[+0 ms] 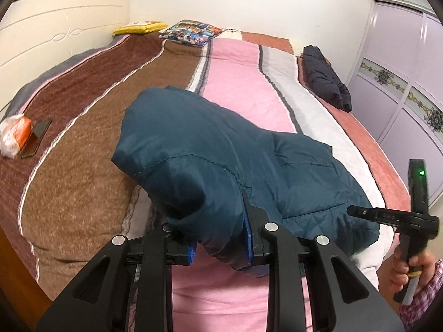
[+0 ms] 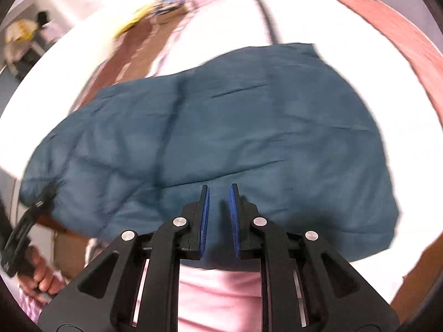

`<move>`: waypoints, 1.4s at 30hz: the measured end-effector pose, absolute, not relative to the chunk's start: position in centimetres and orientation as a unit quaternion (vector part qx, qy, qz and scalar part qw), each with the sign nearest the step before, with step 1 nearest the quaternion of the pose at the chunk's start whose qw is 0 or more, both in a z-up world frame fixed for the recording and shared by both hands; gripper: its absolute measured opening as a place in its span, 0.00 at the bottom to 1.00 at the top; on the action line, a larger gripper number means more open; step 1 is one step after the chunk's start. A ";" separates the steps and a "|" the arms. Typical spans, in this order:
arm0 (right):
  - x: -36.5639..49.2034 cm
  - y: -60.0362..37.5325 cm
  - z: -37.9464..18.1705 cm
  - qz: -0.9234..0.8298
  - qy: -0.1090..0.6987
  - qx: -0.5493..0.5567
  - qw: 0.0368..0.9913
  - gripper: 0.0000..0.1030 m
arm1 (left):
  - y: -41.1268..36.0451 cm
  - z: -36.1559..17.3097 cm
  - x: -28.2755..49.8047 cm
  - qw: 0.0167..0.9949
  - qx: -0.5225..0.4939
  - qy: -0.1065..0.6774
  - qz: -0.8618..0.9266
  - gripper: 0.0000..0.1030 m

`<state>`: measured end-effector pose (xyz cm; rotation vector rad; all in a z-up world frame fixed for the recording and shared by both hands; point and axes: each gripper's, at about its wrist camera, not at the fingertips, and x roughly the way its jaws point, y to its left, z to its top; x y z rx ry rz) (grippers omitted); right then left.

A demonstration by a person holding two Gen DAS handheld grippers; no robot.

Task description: Fold large clothes

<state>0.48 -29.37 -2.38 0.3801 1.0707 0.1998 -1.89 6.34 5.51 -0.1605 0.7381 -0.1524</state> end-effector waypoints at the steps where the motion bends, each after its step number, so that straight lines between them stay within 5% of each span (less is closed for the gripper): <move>1: 0.7 -29.9 -3.2 0.088 0.514 0.183 0.833 0.15 | 6.0 5.8 -1.9 0.928 -0.074 0.357 -0.078 0.25; 24: 2.0 -32.8 -9.2 0.140 0.532 0.295 0.781 0.15 | -7.3 9.1 -3.3 0.928 0.083 0.309 -0.189 0.25; 42: 1.1 -35.9 -9.3 0.161 0.527 0.326 0.768 0.15 | -16.3 3.4 -2.5 0.886 0.143 0.352 -0.265 0.25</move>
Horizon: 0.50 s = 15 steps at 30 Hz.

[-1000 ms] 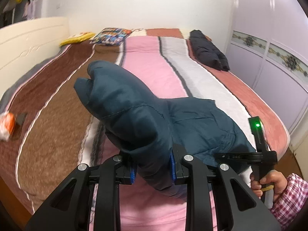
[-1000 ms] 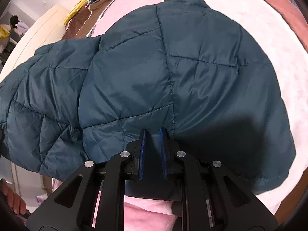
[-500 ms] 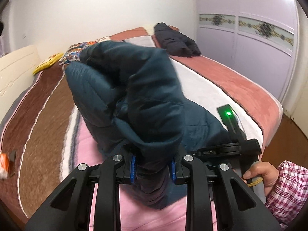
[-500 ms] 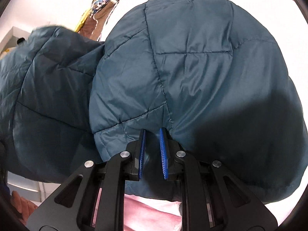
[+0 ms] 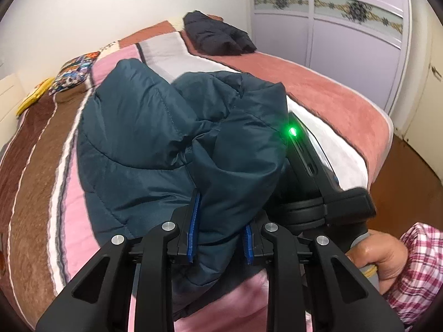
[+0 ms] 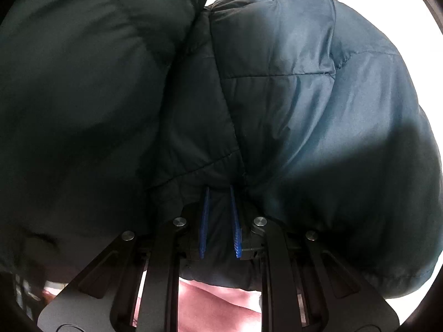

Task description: Fold large clothes

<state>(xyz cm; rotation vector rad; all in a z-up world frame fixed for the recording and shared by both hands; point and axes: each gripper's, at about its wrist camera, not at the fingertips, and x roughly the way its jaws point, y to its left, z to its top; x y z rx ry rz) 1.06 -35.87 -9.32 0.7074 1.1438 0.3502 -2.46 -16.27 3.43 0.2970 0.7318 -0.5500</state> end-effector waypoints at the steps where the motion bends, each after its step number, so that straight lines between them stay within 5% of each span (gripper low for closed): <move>1: 1.0 -36.2 -9.3 0.162 0.528 0.332 0.765 0.15 | -16.6 3.1 -2.5 0.884 0.150 0.352 -0.267 0.25; 15: -5.9 -46.8 -4.6 0.099 0.484 0.354 0.795 0.15 | -17.5 2.1 -2.2 0.873 0.157 0.364 -0.283 0.26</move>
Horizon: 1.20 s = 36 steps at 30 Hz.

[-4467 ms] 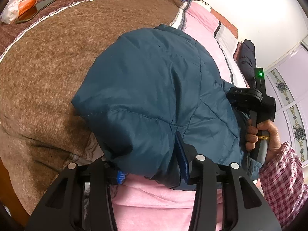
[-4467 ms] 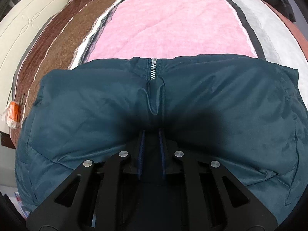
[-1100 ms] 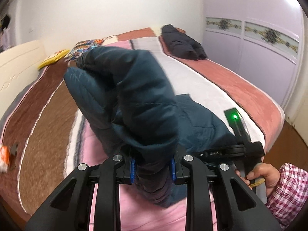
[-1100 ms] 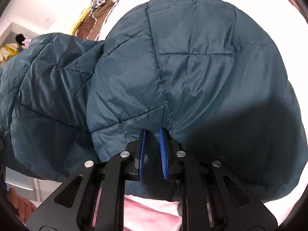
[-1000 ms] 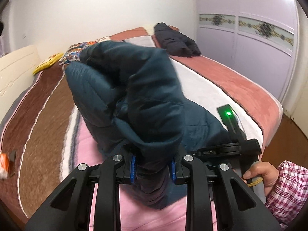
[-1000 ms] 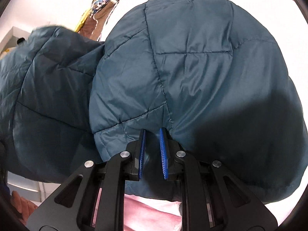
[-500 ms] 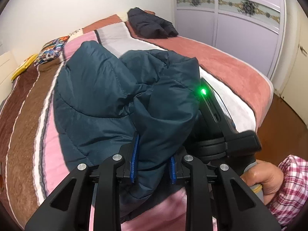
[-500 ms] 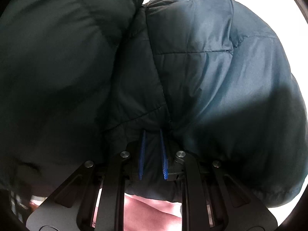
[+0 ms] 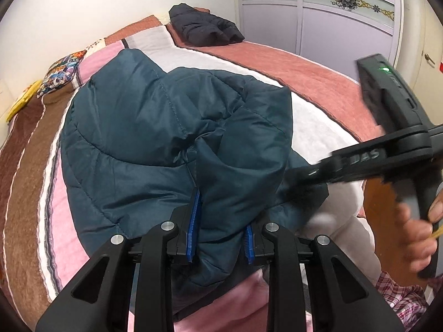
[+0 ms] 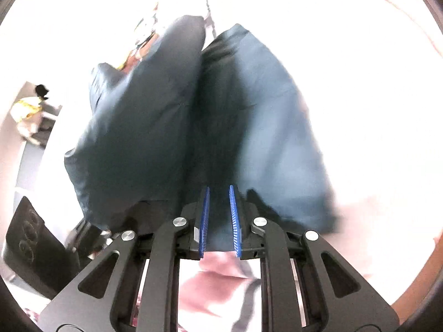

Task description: Fold large clothes

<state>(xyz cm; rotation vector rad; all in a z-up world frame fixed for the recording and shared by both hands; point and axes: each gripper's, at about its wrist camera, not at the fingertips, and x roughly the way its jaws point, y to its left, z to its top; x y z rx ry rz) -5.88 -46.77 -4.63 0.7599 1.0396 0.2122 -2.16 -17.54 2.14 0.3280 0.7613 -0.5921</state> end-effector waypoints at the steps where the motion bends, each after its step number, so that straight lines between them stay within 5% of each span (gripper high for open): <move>1: -5.9 -47.3 -5.0 0.092 0.487 0.355 0.793 0.15 | -17.6 2.1 -2.1 0.873 0.157 0.365 -0.284 0.26; 15: -4.7 -48.8 -9.9 0.085 0.528 0.380 0.755 0.15 | -20.3 -0.8 -0.7 0.848 0.191 0.391 -0.302 0.31; 18: -5.4 -49.7 -9.1 0.081 0.523 0.384 0.757 0.15 | -20.7 -1.4 -0.8 0.843 0.204 0.392 -0.307 0.39; 24: -6.0 -51.9 -4.6 0.047 0.477 0.365 0.798 0.15 | -21.1 -0.6 -1.8 0.834 0.187 0.391 -0.343 0.77; 36: -6.7 -48.9 5.5 0.116 0.396 0.300 0.860 0.15 | -15.2 5.7 -3.5 0.813 0.060 0.381 -0.436 0.80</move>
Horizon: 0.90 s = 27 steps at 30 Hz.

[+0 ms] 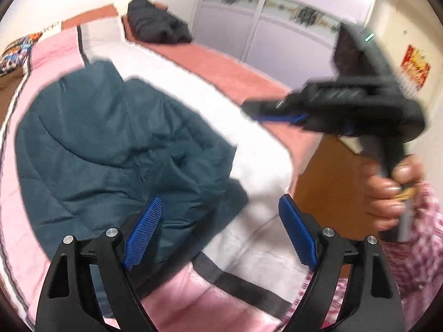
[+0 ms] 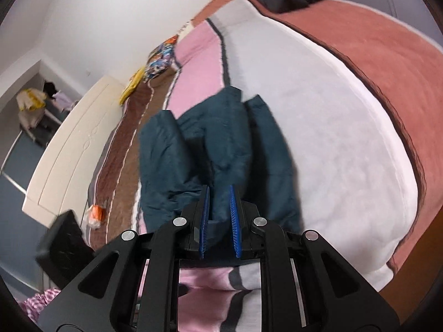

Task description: Fold large clothes

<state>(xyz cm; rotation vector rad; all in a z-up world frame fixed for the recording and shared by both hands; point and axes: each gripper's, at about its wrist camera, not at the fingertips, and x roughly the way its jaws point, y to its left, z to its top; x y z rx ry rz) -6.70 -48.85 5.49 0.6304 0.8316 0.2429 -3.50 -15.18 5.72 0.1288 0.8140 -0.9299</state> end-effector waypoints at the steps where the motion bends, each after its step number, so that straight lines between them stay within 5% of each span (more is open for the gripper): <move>1: -6.6 -48.2 5.3 0.122 0.397 0.300 0.859 0.15 | -14.4 6.4 -3.7 0.818 0.061 0.372 -0.435 0.80; 11: -4.4 -38.5 5.1 0.203 0.437 0.210 0.851 0.15 | -8.1 9.1 5.1 0.894 0.020 0.358 -0.267 0.44; 27: -0.5 -41.4 -5.3 0.105 0.542 0.233 0.801 0.12 | -13.4 2.3 14.8 0.846 -0.021 0.481 -0.228 0.43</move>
